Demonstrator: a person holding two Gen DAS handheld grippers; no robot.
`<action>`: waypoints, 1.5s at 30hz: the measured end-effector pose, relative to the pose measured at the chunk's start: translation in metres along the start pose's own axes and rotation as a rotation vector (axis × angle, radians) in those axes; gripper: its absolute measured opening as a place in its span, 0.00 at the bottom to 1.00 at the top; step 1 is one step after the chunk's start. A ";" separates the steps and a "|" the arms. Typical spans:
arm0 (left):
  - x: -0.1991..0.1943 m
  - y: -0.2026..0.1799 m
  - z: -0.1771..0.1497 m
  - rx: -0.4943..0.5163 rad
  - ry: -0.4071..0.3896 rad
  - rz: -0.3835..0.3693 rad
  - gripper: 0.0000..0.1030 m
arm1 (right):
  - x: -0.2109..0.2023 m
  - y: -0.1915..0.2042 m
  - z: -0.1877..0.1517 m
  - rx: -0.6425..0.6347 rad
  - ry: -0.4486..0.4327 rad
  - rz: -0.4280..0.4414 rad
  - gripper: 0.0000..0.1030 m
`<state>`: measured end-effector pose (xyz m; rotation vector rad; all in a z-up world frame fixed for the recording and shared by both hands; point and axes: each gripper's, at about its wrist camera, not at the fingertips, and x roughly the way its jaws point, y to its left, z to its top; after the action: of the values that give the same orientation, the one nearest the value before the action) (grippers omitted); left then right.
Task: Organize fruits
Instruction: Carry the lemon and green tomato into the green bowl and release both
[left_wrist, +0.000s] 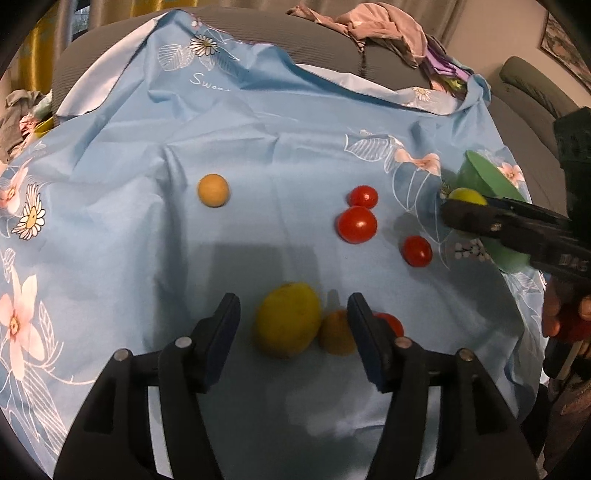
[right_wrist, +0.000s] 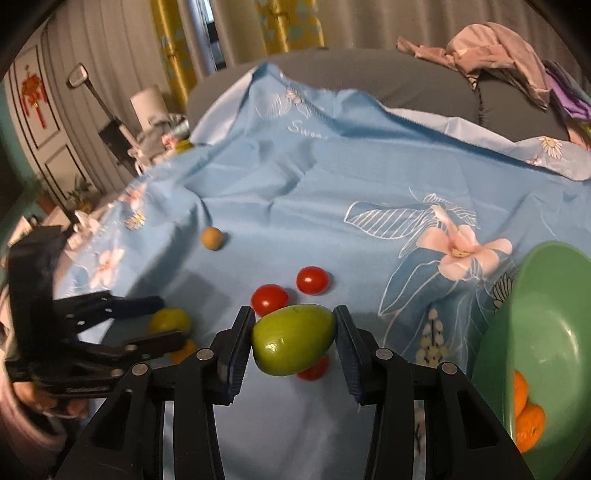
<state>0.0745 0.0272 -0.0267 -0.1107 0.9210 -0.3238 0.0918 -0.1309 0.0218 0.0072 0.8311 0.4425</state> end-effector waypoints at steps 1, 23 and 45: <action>0.001 0.000 0.000 0.003 0.002 -0.007 0.59 | -0.004 -0.001 -0.002 0.007 -0.017 0.019 0.44; 0.015 -0.001 0.006 0.070 0.073 0.142 0.34 | -0.021 -0.014 -0.021 0.061 -0.123 0.141 0.44; -0.046 -0.067 0.036 0.089 -0.134 0.039 0.34 | -0.077 -0.030 -0.026 0.075 -0.282 0.132 0.44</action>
<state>0.0619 -0.0231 0.0458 -0.0321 0.7741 -0.3170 0.0397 -0.1920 0.0538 0.1909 0.5705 0.5205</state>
